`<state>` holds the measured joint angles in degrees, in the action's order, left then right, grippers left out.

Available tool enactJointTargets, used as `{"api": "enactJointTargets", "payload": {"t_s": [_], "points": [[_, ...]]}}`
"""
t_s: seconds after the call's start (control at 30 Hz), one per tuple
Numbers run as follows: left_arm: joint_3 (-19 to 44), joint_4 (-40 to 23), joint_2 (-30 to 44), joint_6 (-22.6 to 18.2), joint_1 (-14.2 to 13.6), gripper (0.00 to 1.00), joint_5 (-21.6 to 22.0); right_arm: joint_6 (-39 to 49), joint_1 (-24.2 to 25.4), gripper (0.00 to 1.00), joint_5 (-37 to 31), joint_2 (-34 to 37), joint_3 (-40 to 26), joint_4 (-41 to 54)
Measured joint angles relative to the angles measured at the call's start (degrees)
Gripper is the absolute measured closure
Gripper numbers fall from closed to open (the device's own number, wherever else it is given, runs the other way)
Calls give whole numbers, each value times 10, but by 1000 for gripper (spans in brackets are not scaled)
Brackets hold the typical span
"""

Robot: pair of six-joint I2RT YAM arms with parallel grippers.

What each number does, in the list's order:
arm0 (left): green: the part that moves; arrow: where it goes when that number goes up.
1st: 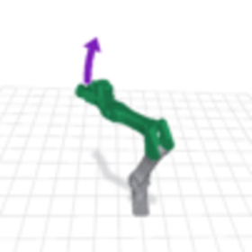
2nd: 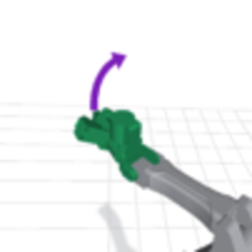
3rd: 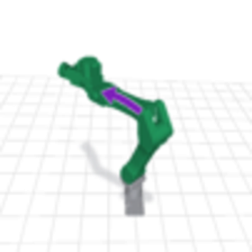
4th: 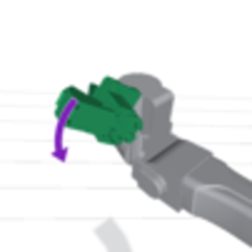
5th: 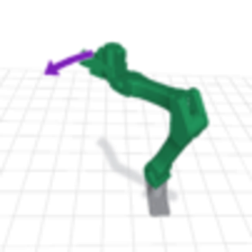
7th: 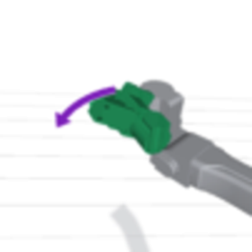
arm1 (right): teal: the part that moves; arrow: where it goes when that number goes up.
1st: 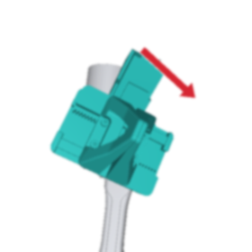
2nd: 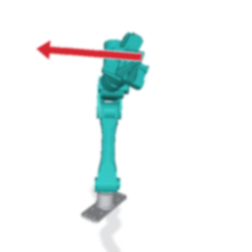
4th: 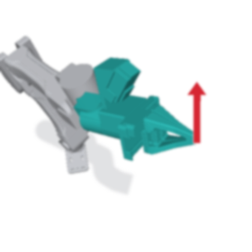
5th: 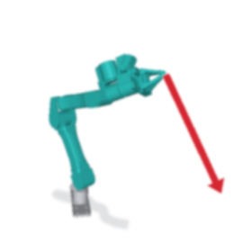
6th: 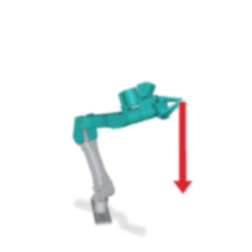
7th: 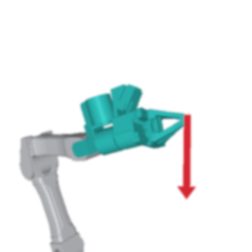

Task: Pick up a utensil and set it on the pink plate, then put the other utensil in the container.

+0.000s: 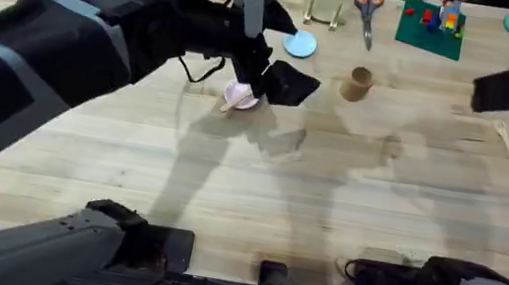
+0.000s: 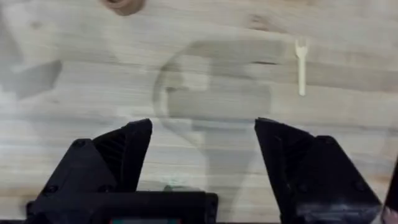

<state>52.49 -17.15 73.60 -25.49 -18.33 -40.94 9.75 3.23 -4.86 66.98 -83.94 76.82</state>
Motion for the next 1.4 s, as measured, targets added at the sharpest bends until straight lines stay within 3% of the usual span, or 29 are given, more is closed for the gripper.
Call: {"api": "enactJointTargets", "payload": {"t_s": [0.17,0.4,0.63,0.93,1.4], "points": [[0,-7,0,0,0,6,1,44,74,7,12,0,0,8],[0,-11,0,0,0,6,1,134,229,7,70,6,4,5],[0,-11,0,0,0,6,1,213,335,7,94,66,4,-45],[0,-11,0,0,0,6,1,339,349,6,119,199,5,-65],[0,-11,0,0,0,6,-9,372,349,42,117,326,5,-116]]}}
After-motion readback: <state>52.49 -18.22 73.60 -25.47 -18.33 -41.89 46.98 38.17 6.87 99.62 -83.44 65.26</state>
